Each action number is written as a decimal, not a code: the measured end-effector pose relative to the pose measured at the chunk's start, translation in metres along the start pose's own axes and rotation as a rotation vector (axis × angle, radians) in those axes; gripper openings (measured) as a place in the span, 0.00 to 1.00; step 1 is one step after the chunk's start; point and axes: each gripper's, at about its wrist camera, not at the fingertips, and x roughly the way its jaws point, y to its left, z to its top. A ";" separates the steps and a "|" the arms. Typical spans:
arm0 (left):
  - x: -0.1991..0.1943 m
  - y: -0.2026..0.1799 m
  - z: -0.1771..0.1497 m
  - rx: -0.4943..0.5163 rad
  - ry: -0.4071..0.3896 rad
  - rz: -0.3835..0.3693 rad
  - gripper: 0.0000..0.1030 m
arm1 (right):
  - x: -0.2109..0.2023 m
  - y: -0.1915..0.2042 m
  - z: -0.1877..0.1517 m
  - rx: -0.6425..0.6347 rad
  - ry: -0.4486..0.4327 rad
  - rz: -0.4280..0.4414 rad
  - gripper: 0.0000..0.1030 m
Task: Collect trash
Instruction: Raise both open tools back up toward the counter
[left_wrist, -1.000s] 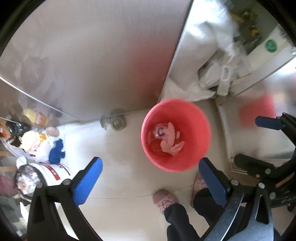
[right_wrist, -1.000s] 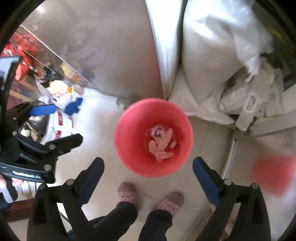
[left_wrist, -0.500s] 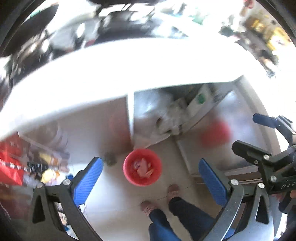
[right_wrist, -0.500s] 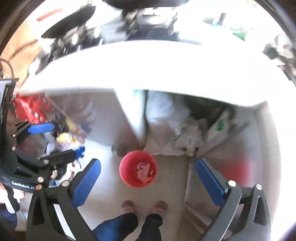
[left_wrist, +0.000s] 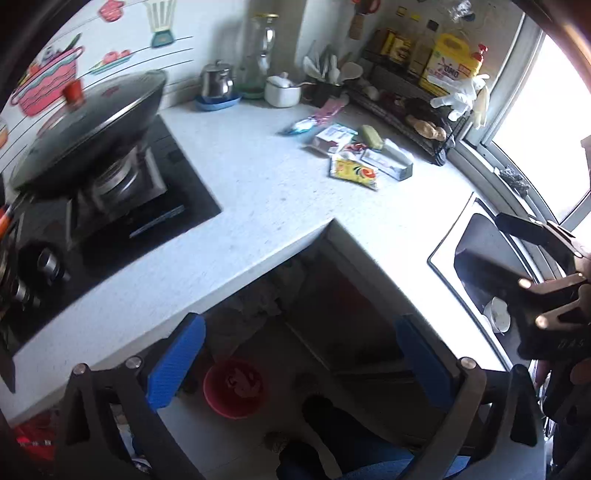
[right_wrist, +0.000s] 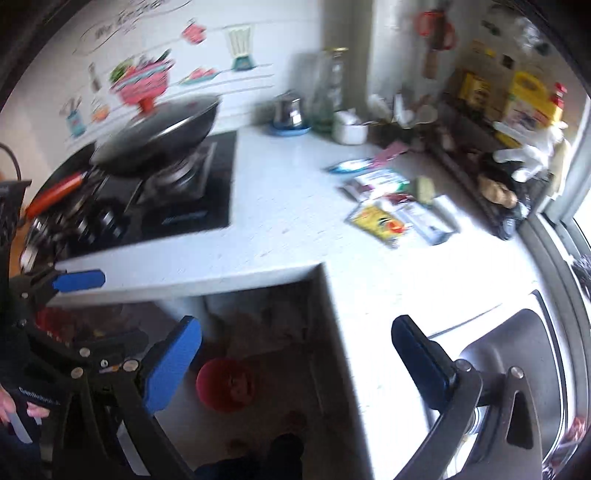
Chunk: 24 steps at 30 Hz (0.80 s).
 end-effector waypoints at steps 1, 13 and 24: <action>0.006 -0.004 0.007 0.003 0.000 -0.022 1.00 | 0.000 -0.007 0.003 0.018 -0.008 -0.009 1.00; 0.104 -0.079 0.125 0.115 0.067 -0.029 1.00 | 0.044 -0.124 0.047 0.161 0.037 -0.045 1.00; 0.188 -0.085 0.178 0.091 0.180 0.002 1.00 | 0.122 -0.194 0.080 0.148 0.141 0.022 1.00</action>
